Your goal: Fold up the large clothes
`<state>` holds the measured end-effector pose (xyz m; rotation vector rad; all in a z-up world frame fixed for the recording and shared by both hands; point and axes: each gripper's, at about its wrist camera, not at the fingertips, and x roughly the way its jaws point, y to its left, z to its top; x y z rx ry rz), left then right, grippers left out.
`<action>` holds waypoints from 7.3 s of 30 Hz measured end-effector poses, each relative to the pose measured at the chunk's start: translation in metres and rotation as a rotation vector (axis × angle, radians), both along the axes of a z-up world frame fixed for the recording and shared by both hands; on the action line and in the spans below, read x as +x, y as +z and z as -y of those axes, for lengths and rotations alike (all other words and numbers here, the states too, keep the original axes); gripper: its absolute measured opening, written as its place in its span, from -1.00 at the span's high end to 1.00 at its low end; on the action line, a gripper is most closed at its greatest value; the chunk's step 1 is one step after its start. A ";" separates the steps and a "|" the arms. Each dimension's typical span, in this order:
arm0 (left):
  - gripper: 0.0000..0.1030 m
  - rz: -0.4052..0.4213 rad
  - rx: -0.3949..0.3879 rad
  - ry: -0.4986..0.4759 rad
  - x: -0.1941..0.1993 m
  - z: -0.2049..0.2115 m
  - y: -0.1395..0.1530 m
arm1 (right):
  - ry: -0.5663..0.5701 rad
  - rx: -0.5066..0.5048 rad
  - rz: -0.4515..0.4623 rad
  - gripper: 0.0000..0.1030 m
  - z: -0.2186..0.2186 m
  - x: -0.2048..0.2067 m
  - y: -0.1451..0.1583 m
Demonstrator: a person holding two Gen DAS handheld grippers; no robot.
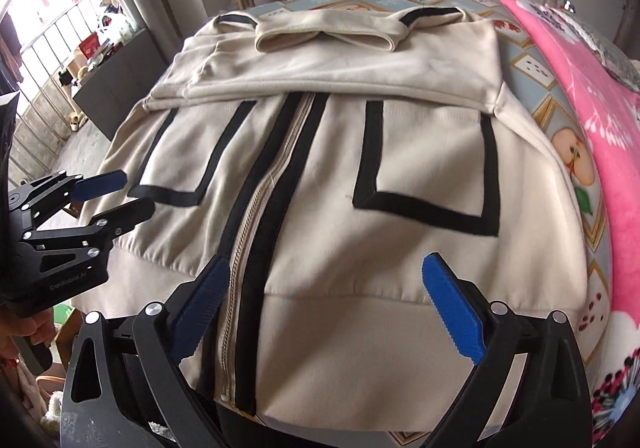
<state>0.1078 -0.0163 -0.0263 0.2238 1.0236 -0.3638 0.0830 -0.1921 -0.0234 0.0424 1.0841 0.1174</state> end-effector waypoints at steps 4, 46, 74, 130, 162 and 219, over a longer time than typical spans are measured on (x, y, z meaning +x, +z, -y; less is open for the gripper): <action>-0.03 -0.013 0.019 0.019 -0.014 -0.010 -0.007 | 0.001 0.001 -0.007 -0.82 -0.002 -0.005 -0.005; -0.03 -0.099 -0.169 0.297 -0.074 -0.121 -0.022 | -0.030 -0.014 -0.054 -0.86 0.018 -0.025 -0.025; 0.90 -0.097 -0.347 0.303 -0.083 -0.131 0.018 | 0.224 0.051 0.151 -0.86 -0.048 -0.055 0.014; -0.01 -0.388 -0.743 0.395 -0.014 -0.137 -0.020 | 0.527 0.280 0.133 0.90 -0.144 -0.045 0.004; 0.81 -0.228 -0.417 0.282 -0.020 -0.111 -0.023 | -0.047 0.056 0.144 -0.29 0.031 -0.064 0.022; 0.80 -0.197 -0.257 0.161 -0.066 -0.096 -0.011 | -0.380 0.188 -0.030 0.87 0.147 -0.121 -0.008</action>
